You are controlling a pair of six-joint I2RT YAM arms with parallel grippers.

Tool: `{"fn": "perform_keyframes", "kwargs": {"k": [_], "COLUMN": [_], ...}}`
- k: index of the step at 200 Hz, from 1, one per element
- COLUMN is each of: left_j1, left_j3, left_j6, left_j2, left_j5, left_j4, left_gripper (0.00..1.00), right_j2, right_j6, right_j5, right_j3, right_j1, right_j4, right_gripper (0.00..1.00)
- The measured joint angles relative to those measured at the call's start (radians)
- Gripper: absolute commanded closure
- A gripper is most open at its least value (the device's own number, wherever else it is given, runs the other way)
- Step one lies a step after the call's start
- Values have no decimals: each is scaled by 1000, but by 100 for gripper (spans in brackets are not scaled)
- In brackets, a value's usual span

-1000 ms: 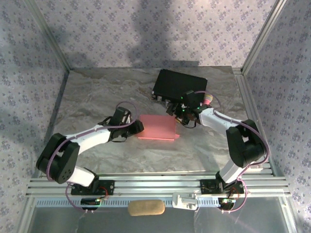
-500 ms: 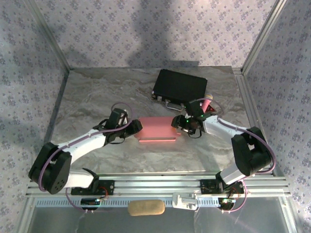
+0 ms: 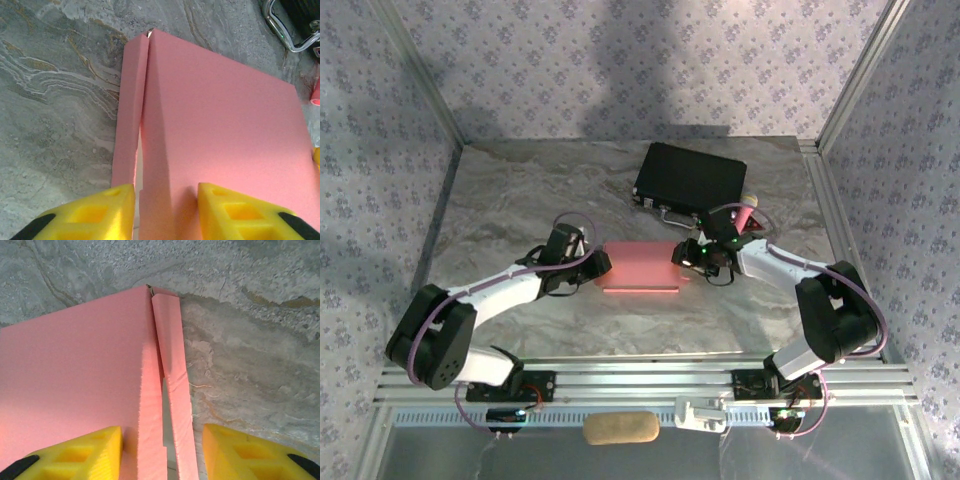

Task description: Fold the paper box

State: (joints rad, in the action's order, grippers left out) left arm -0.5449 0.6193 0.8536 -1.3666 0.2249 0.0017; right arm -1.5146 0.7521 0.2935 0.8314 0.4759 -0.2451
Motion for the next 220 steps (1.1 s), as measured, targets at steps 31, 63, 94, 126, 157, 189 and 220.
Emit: {"fn": "perform_keyframes", "kwargs": {"k": [31,63,94,126,157,189,220], "left_j1": [-11,-25,-31,-43,-54,-67,-72], "left_j3": [-5,-7,-7,-10,-27,-34,-39], "left_j6": [5,10,13,21,31,42,50], "left_j2": [25,48,50,50,50,47,30], "left_j5": [0,-1,-2,-4,-4,-11,-30], "left_j4": [0,0,-1,2,5,19,29], "left_gripper": [66,69,71,72,74,78,82], "right_j2": [47,108,130,133,133,133,118], "right_j6": [16,31,44,56,77,98,100], "right_j5": [13,32,44,64,74,80,74], "right_j3": [-36,-65,-68,-83,-100,-111,-117], "right_j1": [0,1,1,3,5,7,10], "right_j4": [10,11,12,27,44,67,70], "right_gripper": [57,55,54,60,65,75,81]}}
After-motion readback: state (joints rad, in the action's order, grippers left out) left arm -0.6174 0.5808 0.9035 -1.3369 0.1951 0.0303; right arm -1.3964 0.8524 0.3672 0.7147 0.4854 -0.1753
